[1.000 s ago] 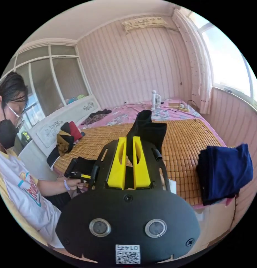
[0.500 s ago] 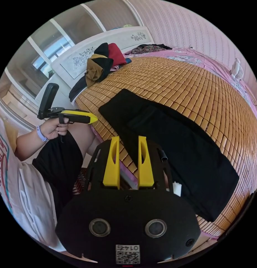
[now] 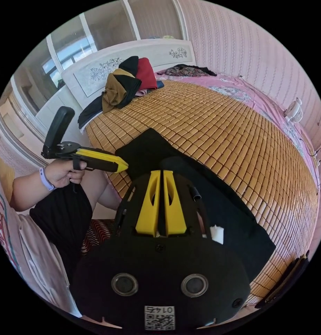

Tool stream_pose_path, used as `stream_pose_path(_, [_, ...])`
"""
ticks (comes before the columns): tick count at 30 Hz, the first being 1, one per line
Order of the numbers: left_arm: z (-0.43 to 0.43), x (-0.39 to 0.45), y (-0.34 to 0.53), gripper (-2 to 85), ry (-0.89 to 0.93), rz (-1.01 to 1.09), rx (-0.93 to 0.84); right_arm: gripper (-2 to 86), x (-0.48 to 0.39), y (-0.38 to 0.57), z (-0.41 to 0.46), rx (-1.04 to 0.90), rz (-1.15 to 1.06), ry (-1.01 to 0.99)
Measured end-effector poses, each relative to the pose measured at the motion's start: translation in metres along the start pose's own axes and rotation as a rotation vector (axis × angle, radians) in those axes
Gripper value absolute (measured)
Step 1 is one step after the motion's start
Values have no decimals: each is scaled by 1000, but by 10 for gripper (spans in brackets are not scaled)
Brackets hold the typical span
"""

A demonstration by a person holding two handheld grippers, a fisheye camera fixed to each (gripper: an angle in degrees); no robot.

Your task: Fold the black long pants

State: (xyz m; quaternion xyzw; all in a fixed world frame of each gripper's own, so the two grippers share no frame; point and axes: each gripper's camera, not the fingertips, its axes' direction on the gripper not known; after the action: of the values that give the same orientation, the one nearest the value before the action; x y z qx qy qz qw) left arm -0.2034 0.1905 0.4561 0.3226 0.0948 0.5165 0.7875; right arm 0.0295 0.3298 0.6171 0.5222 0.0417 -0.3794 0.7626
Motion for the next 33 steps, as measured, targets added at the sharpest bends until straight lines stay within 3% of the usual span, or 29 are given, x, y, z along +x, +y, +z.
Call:
stream_pose_path(3, [6,3,-8,2,29,-10,-6,18,-11,6,28,-71,20,-72])
stream_pose_path(5, [17,6,-15,20,13,-3,-21,28,-14,13,56,-154,30,1])
stream_pose_path(12, [44,29,-39,65,-29,54,-2,124,-44,20,54,-75,-50,147])
stream_pose_path(15, [59,39,-47,77,-80,89,-15,119,-47,24,61,-51,-44,196])
stream_pose_path(23, [86,67,-43,42,-149,201,-108,60,-20,27,72,-57,68,78])
stream_pose_path(29, [79,111,-28,28,-296,381,-47,50,-8,28,52,-7,65,34])
stream_pose_path(33, [78,123,-21,16,-302,409,-14,47,0,28,41,19,87,19])
